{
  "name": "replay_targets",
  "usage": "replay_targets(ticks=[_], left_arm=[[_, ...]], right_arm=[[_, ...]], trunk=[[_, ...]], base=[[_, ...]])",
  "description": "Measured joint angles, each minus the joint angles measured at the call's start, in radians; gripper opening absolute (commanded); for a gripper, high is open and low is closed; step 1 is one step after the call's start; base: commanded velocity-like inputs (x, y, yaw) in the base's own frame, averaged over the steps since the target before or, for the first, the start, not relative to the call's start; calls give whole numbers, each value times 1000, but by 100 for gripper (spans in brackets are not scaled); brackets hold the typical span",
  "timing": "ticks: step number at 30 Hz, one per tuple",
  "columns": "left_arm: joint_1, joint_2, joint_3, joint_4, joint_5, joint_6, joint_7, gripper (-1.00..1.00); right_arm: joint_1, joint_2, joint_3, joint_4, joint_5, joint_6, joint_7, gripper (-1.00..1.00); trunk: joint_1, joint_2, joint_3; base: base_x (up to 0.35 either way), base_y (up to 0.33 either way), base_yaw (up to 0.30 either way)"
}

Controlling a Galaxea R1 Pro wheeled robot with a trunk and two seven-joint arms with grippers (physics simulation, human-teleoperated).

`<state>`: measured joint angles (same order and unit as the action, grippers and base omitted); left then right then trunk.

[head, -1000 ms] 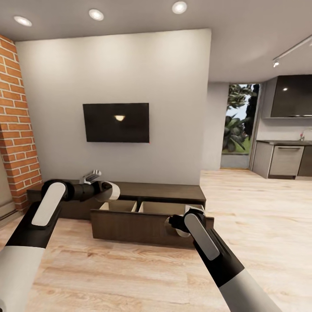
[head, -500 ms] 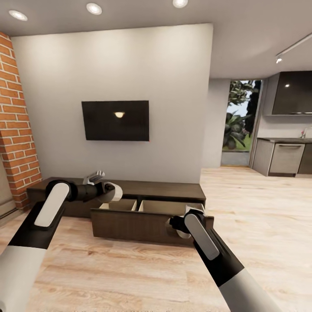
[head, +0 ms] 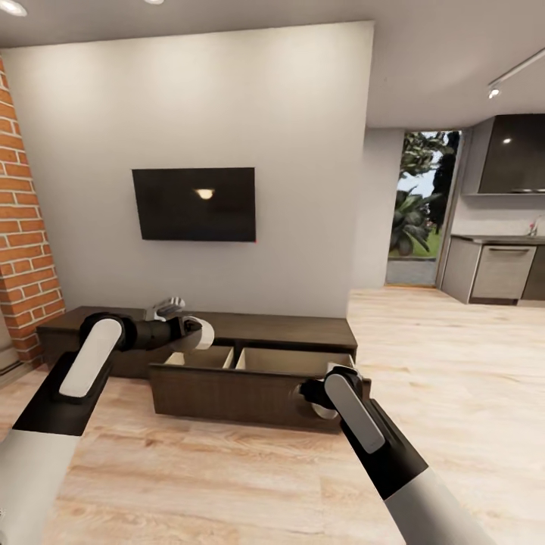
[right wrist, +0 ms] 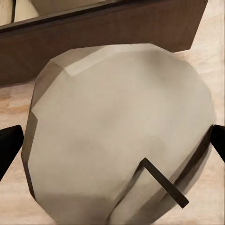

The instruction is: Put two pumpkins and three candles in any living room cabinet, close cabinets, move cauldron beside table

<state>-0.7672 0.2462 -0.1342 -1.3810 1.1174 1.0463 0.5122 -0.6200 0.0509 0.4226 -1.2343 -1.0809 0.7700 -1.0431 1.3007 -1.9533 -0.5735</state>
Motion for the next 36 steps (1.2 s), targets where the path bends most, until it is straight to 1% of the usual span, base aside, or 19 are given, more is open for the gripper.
replay_targets(ticks=[1, 2, 3, 4, 5, 6, 7, 8, 9, 12, 22, 27, 31, 36], left_arm=[[0, -1, -22, 0, 1, 0, 19, -100], [0, -4, -47, 0, 2, 0, 52, -100], [0, -5, -58, 0, -1, 0, 74, -100], [0, -7, -74, -1, -2, 0, 122, -100], [0, -7, -84, -2, -8, 0, 162, -100], [0, -8, -88, -4, -7, 0, 179, -100], [0, -9, -96, -7, 3, 0, 210, -100], [0, -9, -98, -8, -3, 0, 218, -100], [0, -9, -100, -9, 1, 0, 227, -100], [0, -9, -104, -11, 1, 0, 242, -100], [0, -9, -110, -12, 5, 0, 244, -100], [0, -9, -114, -15, 5, 0, 242, -100], [0, -9, -132, -13, 3, 0, 243, -100], [0, -10, -146, -13, 5, 0, 247, -100]], right_arm=[[0, -4, 0, 0, 0, 0, -1, -100], [0, -6, 0, 0, -1, -1, -1, -100], [0, -7, 0, 0, -2, -2, -1, -100], [0, -9, 0, 0, 0, -1, -2, -100], [0, -9, 1, -1, 1, -1, -2, -100], [0, -10, 1, -1, 0, -2, -3, -100], [1, -10, 1, -4, 2, -2, -3, -100], [1, -10, 2, -5, 2, -2, -3, -100], [0, -10, 2, -6, 3, -2, -2, -100], [1, -10, 3, -9, 2, -2, -1, -100], [1, -10, 3, -12, 3, -3, -1, -100], [3, -10, 8, -14, 3, -5, 2, -100], [3, -7, 10, -16, 3, -7, 4, -100], [3, -6, 7, -17, 3, -10, 4, -100]], trunk=[[0, 0, -2], [0, 0, -3], [0, 0, -5], [0, 0, -7], [0, 0, -8], [0, 0, -10], [0, 0, -11], [0, 0, -12], [0, 0, -12], [0, 0, -13], [0, 0, -13], [0, 0, -13], [0, 0, -13], [0, 0, -13]], base=[[247, -204, 0], [248, -204, 0], [250, -198, 0], [254, -183, 0], [258, -172, 0], [275, -134, 0], [280, -124, 0], [289, -94, 0], [292, -75, 0], [301, -18, 0], [224, -127, 0], [79, -79, 0], [41, -57, 0], [23, -204, 0]])
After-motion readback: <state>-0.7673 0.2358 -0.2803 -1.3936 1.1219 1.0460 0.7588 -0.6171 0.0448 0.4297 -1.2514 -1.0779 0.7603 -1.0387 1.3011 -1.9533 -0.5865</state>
